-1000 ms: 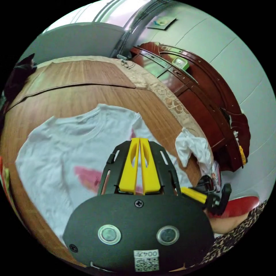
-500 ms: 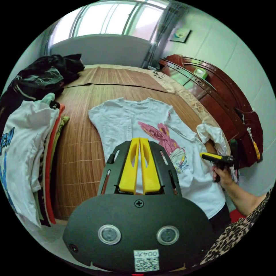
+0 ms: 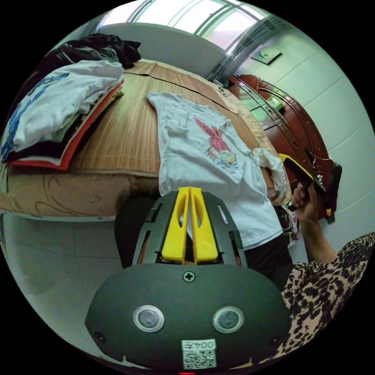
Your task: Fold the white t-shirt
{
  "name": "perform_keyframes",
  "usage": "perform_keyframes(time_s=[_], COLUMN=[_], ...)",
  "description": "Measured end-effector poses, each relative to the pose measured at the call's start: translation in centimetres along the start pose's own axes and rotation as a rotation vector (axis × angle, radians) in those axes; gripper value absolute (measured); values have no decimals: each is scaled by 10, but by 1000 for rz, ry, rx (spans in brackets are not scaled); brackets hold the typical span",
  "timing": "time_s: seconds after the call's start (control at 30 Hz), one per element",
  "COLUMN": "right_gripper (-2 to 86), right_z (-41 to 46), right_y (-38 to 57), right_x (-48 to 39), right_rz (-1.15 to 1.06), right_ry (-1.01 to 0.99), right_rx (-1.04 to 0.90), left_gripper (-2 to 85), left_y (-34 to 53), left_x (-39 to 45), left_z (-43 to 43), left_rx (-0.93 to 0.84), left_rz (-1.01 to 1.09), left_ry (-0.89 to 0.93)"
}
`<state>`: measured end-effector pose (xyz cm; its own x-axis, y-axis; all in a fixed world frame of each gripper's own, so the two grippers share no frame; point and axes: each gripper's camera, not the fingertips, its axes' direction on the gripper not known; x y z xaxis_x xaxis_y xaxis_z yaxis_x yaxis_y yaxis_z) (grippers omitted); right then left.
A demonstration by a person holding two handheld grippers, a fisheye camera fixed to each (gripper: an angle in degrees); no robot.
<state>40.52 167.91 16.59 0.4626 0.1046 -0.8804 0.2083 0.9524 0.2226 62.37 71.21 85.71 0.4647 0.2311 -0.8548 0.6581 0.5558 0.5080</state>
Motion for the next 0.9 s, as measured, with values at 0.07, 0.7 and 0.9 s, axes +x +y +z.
perform_keyframes(time_s=[0.07,0.7,0.9], right_gripper=[-6,57,99], right_z=[28,249,304], right_y=[-12,-164,-148], right_x=[-6,-45,-46], right_rz=[-25,220,705], right_ry=[-60,-729,-964], right_rx=[-38,-259,-278], left_gripper=[2,2,2], left_y=[8,49,58], left_x=[-4,-55,-71], left_z=[-8,-41,-54], left_rx=[11,-16,0], left_rz=[-1,-14,-20], left_ry=[7,65,103])
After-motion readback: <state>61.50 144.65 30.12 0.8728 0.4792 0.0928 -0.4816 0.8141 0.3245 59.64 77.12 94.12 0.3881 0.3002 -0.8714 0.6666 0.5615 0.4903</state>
